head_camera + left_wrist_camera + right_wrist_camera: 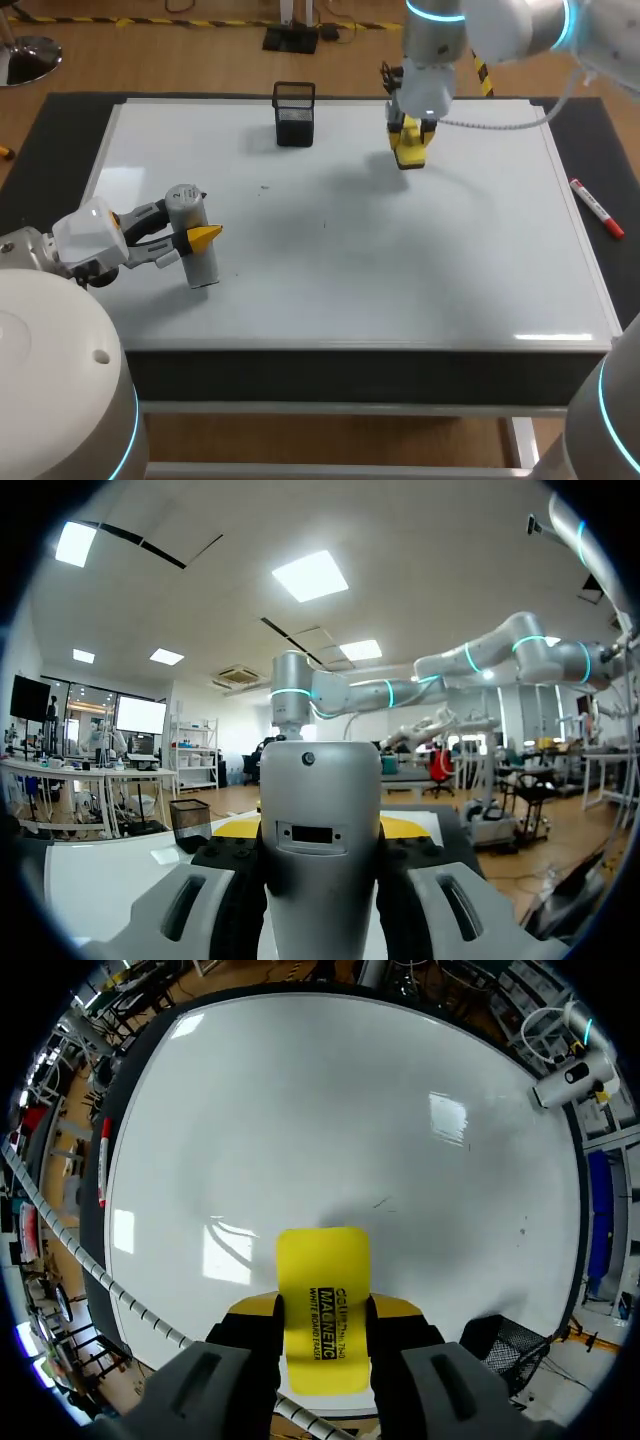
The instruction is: Pick up the inspection probe, press it on each red-marked spot on the whiteboard one by one, put down the probe, pick up the eraser, and wipe off all the red marks.
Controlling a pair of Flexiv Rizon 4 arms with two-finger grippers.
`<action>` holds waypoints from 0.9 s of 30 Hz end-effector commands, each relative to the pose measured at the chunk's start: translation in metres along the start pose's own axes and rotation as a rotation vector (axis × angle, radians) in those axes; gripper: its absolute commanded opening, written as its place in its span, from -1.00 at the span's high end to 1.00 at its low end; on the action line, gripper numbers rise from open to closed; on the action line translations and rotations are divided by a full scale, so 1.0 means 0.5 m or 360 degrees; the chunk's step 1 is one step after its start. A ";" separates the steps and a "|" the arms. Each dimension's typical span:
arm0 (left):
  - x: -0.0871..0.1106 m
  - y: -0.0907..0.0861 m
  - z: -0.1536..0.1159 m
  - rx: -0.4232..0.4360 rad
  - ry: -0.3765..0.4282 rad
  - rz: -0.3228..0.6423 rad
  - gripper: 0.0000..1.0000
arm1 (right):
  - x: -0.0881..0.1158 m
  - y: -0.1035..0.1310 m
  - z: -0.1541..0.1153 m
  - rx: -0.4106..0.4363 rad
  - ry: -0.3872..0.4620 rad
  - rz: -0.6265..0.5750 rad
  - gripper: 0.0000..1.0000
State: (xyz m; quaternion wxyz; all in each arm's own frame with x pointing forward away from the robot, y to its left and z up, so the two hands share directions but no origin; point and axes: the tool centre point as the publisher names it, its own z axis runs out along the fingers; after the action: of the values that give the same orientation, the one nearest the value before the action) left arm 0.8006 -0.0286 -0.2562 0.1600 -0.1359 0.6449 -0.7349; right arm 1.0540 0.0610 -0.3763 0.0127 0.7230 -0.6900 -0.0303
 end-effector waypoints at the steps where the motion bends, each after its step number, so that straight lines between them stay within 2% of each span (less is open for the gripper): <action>1: 0.001 0.000 0.000 0.0006 -0.0004 0.0004 1.00 | -0.019 -0.060 0.009 -0.0154 0.0026 0.0035 1.00; 9: 0.001 0.000 0.000 0.0006 -0.0004 0.0004 1.00 | -0.011 -0.074 0.036 -0.0185 0.0005 0.0126 1.00; 27: 0.001 0.000 0.000 0.0006 -0.0004 0.0004 1.00 | -0.002 -0.099 0.065 -0.0215 0.0035 0.0153 1.00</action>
State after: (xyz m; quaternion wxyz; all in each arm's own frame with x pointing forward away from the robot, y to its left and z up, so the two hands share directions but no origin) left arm 0.8006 -0.0286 -0.2562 0.1600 -0.1359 0.6449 -0.7349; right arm 1.0947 0.0633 -0.4103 0.0602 0.6865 -0.7218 -0.0642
